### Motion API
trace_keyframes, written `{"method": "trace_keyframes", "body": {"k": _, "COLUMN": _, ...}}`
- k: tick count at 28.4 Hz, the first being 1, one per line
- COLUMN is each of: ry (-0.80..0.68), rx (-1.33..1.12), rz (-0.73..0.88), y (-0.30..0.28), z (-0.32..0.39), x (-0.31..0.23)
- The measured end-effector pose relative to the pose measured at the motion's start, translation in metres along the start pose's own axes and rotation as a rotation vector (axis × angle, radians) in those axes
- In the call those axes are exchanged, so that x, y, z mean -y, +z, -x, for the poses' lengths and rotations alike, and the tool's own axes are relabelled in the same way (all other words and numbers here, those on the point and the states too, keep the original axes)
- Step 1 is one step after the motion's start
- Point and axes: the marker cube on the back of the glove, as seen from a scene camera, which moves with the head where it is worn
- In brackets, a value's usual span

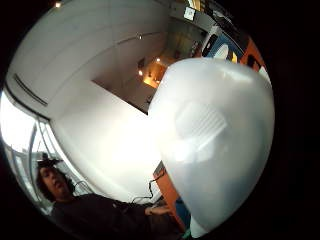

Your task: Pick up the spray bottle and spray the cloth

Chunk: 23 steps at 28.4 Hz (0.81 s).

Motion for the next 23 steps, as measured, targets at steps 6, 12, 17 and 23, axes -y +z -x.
{"method": "trace_keyframes", "body": {"k": 6, "ry": -0.135, "rx": -0.203, "rz": 0.347, "y": 0.0, "z": 0.043, "x": 0.024}}
{"method": "trace_keyframes", "body": {"k": 12, "ry": -0.212, "rx": -0.393, "rz": 0.523, "y": 0.002, "z": 0.066, "x": 0.026}}
{"method": "trace_keyframes", "body": {"k": 17, "ry": -0.224, "rx": -0.462, "rz": 0.619, "y": 0.011, "z": 0.073, "x": 0.022}}
{"method": "trace_keyframes", "body": {"k": 23, "ry": -0.225, "rx": -0.619, "rz": 0.779, "y": 0.026, "z": 0.07, "x": 0.015}}
